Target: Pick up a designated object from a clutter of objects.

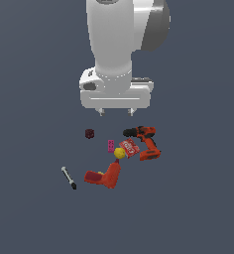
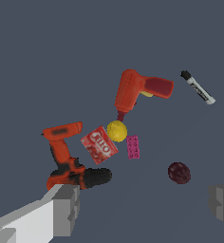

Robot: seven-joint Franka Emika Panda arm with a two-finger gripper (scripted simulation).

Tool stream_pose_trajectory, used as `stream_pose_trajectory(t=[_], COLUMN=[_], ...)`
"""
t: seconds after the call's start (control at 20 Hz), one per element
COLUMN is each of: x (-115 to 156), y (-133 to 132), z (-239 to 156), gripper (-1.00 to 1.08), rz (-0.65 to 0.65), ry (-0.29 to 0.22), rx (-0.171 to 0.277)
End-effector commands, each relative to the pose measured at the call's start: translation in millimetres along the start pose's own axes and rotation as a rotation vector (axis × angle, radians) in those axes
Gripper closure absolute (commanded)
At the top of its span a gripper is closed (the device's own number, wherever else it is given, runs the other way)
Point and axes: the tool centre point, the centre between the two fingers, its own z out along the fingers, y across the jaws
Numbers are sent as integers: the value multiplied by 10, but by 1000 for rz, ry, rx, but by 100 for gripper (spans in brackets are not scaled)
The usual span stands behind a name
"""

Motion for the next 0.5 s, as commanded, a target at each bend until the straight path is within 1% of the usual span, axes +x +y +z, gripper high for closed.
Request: stream_pose_trajectory(t=[0.0, 0.45], x=[0, 32], y=[0, 54], z=[0, -71], gripper=[-92, -92], rz=[0, -4], ry=[0, 17], rx=[0, 3])
